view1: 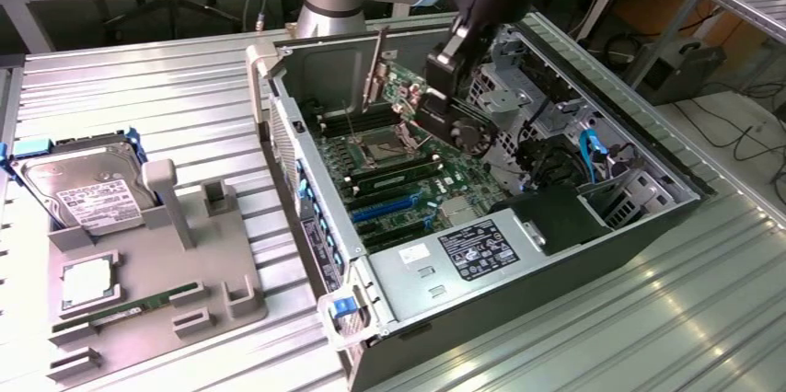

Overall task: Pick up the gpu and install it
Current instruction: 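Insert the gpu into the slot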

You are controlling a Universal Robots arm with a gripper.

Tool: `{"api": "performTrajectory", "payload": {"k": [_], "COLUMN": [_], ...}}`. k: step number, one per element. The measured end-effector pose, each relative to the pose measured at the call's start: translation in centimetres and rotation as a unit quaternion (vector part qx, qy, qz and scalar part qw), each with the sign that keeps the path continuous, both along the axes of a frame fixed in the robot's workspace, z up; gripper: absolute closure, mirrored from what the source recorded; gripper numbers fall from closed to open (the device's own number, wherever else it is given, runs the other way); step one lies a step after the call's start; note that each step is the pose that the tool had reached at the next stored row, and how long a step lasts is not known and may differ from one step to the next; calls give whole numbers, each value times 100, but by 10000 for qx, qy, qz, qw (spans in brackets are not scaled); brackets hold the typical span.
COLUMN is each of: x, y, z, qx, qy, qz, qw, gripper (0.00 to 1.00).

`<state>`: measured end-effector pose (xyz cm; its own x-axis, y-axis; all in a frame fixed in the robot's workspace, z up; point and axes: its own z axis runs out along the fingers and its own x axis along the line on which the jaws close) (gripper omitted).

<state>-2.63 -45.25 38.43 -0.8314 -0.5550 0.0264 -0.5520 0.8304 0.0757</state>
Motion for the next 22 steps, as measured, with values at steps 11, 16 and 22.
{"api": "performTrajectory", "payload": {"k": [11, 16, 22], "x": [1, 0, 0], "y": [0, 0, 0], "z": [-37, -52, -61], "qx": [0, -3, -7], "qy": [-14, -44, -117], "qz": [1115, 1568, 2154], "qw": [9938, 9876, 9765], "gripper": [74, 74, 74]}}
